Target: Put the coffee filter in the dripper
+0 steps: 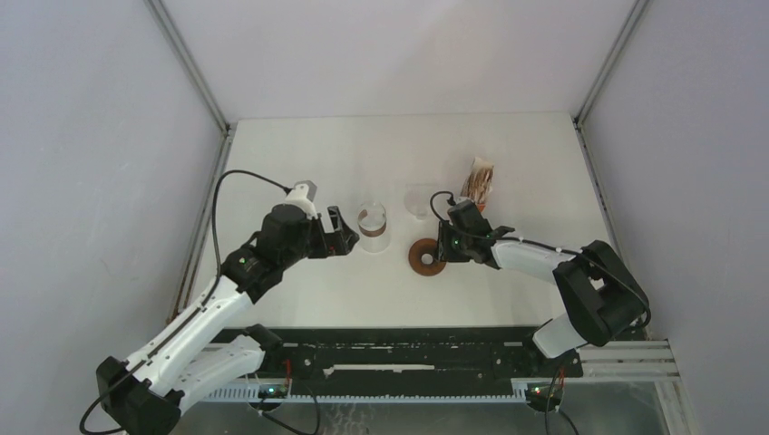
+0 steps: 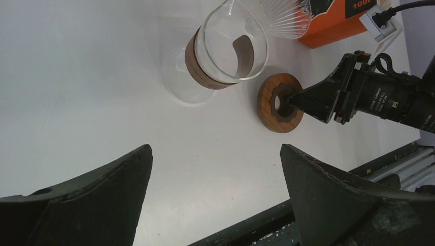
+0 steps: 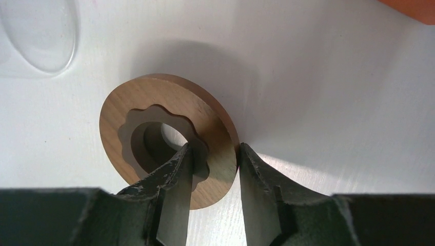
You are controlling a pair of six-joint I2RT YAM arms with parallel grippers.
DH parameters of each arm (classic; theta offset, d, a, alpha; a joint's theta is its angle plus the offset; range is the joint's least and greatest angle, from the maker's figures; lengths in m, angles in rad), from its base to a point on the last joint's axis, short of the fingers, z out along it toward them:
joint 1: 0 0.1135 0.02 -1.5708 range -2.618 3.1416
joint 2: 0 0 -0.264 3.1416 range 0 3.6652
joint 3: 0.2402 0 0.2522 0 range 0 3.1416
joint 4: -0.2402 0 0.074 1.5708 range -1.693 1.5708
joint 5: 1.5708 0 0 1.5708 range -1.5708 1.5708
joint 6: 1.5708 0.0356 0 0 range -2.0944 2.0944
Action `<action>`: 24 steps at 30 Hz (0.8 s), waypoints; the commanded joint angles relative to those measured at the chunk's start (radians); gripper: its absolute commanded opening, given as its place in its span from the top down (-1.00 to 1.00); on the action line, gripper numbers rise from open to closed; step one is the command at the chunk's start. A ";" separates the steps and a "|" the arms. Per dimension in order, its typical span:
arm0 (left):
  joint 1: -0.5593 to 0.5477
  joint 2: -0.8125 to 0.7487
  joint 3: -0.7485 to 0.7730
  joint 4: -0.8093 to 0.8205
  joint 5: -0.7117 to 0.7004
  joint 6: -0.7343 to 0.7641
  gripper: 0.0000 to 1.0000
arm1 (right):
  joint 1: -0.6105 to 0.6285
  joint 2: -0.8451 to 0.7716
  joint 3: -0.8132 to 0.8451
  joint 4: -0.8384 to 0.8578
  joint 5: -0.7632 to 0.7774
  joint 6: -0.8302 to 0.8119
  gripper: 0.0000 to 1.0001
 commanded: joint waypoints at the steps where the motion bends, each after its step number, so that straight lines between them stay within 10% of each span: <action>1: -0.020 -0.003 0.019 0.020 -0.010 -0.011 -1.00 | 0.028 -0.041 0.022 -0.030 0.017 0.002 0.30; 24: -0.118 0.021 0.015 0.157 0.061 -0.086 -0.93 | 0.088 -0.382 0.110 -0.214 0.030 -0.006 0.71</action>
